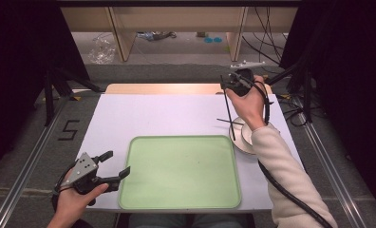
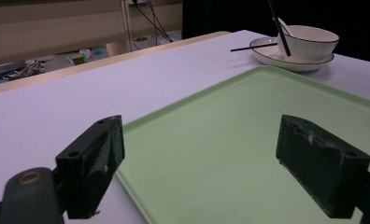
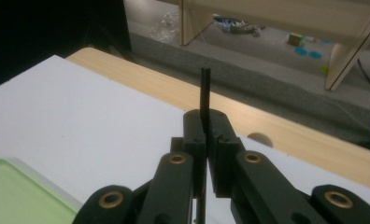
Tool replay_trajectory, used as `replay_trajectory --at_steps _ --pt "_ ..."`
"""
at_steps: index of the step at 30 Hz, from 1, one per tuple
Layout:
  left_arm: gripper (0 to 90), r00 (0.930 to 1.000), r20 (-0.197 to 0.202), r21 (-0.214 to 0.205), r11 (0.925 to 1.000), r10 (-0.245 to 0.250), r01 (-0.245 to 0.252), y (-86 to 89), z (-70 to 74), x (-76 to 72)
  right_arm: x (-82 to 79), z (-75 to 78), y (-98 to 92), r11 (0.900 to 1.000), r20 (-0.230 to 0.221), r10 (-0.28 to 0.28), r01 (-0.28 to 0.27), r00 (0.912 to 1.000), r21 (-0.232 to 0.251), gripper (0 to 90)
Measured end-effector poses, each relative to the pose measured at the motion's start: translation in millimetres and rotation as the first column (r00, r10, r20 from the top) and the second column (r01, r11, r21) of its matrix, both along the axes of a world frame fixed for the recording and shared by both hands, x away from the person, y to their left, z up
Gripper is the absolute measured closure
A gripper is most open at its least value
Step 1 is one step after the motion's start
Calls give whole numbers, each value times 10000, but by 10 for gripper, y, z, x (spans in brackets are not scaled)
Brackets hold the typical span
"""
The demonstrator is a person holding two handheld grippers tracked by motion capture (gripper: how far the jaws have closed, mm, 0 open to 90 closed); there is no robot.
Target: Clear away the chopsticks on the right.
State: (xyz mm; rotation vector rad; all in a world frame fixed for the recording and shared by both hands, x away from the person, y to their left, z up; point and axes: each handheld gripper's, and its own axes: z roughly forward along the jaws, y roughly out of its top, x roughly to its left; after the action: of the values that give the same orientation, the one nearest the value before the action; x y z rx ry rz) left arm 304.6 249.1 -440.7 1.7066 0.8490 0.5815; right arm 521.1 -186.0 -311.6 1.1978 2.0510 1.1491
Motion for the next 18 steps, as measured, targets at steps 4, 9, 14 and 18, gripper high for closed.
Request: replay_trajectory --at_steps 4,9,14,18 --pt "153 10000 -8 -30 10000 11 -11 -1 -1 0 -64 -15 -14 9971 -789 -582 618 9952 435 883" --pt "153 10000 12 7 10000 -1 1 0 1 0 -115 -77 -33 9916 -1766 -1021 1144 9790 610 883" --pt "153 10000 12 10 10000 -1 1 -1 2 0 -172 -148 -55 9828 -2877 -1404 1686 9474 755 883" --pt "153 10000 12 13 10000 -1 1 -1 2 0 -189 -238 -93 9835 -3420 -1448 1731 9285 534 883"
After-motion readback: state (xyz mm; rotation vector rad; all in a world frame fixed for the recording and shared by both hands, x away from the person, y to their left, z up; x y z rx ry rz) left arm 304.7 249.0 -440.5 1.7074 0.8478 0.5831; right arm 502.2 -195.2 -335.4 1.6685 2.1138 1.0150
